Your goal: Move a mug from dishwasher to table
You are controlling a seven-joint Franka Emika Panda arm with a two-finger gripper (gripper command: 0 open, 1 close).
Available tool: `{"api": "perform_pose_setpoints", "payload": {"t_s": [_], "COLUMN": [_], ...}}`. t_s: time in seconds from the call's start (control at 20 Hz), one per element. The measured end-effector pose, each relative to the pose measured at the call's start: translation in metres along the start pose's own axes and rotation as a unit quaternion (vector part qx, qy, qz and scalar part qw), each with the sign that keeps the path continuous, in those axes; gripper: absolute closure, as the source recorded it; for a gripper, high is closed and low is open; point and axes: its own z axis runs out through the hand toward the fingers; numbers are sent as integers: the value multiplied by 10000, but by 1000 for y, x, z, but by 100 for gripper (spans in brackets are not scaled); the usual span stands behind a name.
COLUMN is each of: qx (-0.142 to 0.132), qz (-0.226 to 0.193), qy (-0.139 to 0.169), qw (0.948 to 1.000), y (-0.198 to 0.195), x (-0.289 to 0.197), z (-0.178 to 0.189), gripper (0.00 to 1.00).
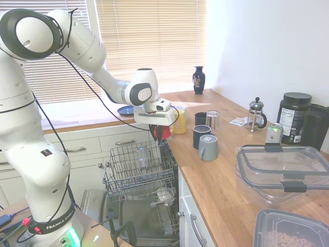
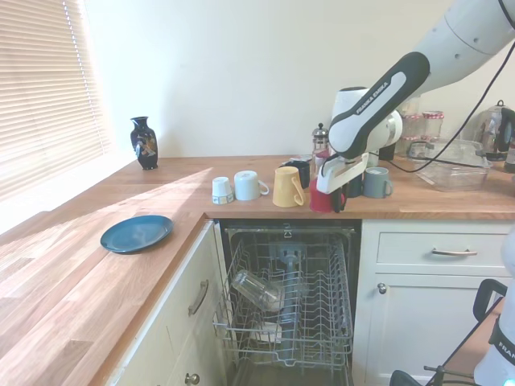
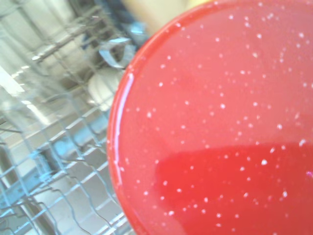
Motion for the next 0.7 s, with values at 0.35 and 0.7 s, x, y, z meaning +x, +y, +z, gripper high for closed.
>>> {"api": "perform_pose_setpoints", "payload": {"t_s": [0.35,0.7], "qx": [-75,-135], "qz": [225,407], "qy": [-128,-204], "qw": [9996,9989], "y": [8,8], "x": [26,53], "z": [18,36], "gripper": [100,100]}}
